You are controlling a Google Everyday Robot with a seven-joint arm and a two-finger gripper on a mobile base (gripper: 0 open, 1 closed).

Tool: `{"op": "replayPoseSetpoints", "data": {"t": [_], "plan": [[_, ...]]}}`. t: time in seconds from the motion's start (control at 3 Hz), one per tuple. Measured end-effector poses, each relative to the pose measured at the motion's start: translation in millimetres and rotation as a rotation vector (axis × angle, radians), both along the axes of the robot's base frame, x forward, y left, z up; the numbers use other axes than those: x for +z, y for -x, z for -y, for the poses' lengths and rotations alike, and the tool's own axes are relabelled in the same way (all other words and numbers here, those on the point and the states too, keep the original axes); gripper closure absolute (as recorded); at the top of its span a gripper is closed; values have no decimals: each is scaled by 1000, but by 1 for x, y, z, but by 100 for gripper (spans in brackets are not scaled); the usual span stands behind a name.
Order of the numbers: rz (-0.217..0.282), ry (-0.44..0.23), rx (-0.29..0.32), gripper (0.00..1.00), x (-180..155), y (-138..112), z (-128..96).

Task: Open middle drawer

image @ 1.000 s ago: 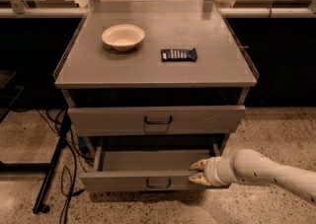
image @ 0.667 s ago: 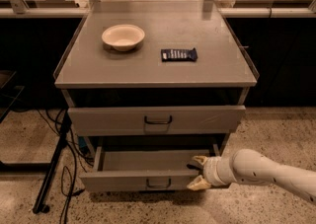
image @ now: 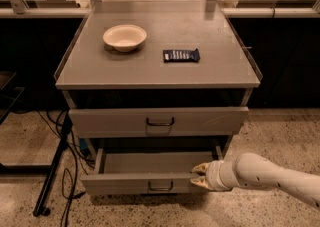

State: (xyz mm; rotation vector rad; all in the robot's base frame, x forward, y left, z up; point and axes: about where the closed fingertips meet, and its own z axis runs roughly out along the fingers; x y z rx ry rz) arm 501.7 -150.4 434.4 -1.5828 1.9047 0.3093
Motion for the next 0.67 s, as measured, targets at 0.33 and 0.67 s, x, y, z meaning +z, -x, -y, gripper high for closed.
{"op": "replayPoseSetpoints", "data": {"t": [0.33,0.67], "plan": [[1,-19,19,100,5,17,-3],[7,-29,11,100,10,28,3]]}}
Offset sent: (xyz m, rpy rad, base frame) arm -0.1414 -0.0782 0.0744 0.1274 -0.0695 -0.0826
